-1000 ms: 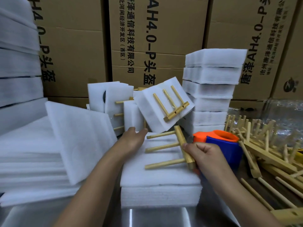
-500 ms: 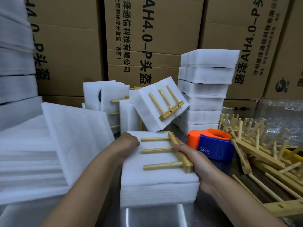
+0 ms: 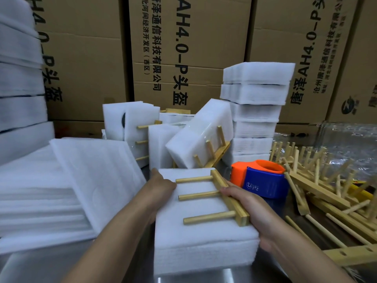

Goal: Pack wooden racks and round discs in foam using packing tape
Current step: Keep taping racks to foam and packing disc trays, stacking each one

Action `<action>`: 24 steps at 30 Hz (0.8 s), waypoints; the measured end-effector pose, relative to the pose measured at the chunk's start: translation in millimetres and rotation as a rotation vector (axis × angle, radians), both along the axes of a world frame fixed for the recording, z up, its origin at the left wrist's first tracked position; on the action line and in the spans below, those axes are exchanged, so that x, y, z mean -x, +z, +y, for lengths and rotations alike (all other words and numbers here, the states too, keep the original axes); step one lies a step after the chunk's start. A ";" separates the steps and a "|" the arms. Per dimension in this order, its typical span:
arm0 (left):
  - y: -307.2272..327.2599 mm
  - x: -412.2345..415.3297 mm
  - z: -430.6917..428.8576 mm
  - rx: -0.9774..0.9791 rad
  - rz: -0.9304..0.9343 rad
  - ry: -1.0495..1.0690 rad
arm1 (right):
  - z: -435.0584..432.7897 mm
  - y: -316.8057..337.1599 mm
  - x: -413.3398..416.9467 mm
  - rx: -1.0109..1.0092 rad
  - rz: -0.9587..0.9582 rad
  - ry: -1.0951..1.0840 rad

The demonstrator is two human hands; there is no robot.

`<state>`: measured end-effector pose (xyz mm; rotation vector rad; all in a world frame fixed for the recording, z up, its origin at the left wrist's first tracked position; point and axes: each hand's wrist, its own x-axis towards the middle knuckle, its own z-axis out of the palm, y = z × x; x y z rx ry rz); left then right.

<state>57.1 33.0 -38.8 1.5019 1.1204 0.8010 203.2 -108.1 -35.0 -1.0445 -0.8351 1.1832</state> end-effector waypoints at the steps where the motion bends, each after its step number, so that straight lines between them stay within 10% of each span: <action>1: -0.8 -2.0 3.6 -0.024 0.018 0.012 | 1.8 0.0 -0.7 -0.001 -0.015 -0.010; 24: -0.3 4.2 -0.1 -0.056 -0.068 0.056 | 20.1 0.6 -3.2 0.063 -0.109 -0.032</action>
